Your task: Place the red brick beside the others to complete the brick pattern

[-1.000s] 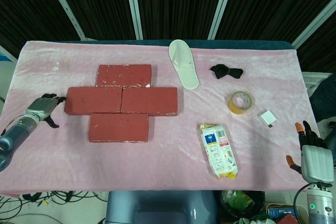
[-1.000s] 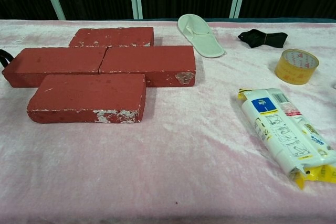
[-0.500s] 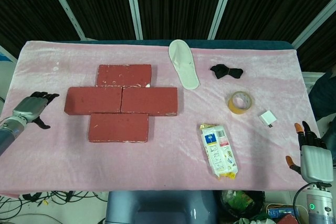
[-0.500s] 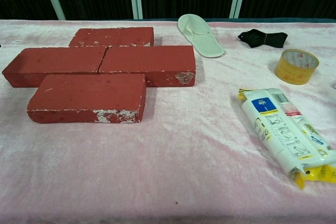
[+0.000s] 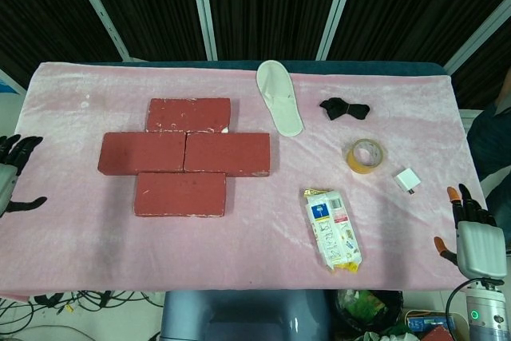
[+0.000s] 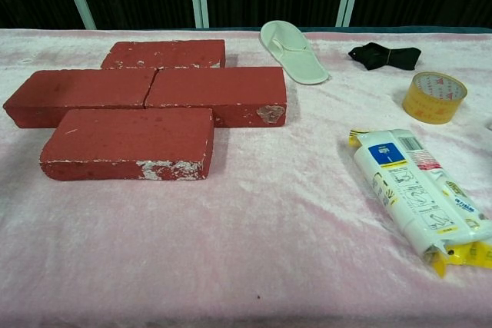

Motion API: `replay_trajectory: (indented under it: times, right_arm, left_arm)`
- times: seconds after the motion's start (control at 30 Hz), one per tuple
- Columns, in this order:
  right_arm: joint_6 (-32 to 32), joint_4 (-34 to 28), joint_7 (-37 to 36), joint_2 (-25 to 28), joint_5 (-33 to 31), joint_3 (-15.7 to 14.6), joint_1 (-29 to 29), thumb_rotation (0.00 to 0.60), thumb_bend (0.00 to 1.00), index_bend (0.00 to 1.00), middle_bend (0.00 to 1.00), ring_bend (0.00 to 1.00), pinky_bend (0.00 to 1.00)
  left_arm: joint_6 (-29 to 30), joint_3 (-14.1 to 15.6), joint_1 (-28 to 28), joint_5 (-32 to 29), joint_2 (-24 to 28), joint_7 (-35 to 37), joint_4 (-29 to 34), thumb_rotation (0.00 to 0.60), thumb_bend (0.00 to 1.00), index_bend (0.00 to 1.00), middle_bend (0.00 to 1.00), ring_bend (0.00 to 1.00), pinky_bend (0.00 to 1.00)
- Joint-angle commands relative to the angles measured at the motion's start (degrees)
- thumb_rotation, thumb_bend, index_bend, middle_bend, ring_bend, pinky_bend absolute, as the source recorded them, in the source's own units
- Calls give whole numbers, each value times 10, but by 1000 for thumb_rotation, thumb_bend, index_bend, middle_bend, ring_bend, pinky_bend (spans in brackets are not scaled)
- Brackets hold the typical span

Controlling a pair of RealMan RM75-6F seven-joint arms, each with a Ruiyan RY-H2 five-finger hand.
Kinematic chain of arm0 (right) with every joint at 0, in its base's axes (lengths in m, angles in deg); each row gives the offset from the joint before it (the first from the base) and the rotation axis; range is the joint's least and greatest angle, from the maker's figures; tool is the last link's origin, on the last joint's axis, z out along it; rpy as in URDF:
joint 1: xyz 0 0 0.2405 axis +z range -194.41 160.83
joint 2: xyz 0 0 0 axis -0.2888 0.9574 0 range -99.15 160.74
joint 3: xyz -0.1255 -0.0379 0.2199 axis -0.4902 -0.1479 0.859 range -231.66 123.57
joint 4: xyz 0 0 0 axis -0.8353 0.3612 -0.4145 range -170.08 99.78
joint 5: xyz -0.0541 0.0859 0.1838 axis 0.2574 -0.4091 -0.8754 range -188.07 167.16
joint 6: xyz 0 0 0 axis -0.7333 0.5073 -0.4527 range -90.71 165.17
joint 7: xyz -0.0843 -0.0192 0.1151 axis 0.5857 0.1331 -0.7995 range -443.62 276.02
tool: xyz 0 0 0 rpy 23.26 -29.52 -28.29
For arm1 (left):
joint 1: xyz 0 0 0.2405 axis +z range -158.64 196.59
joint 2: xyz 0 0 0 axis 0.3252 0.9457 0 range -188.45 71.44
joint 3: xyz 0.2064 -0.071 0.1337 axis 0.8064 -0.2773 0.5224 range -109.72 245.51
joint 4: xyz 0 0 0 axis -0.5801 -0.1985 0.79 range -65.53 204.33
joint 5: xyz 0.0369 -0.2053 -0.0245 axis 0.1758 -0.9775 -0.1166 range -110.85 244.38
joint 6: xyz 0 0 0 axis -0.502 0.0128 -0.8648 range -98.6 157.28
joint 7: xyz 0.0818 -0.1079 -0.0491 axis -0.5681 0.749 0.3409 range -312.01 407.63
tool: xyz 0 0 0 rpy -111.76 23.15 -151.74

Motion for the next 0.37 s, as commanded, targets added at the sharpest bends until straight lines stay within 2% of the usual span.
replay_trajectory:
  times: [0.03, 0.23, 0.37]
  right_arm:
    - [1, 1, -1, 0, 3, -1, 0, 600, 151, 77, 10, 149, 242]
    - [1, 3, -2, 1, 7, -2, 0, 600, 151, 77, 9, 149, 242]
    - [1, 3, -4, 1, 7, -1, 0, 600, 152, 77, 9, 149, 242]
  left_arm:
    - [61, 14, 55, 18, -25, 32, -11, 600, 112, 35, 68, 0, 0]
    - [100, 23, 88, 40, -47, 57, -37, 600, 112, 100, 62, 0, 0]
    - [87, 27, 94, 34, -41, 39, -22, 600, 112, 103, 63, 0, 0]
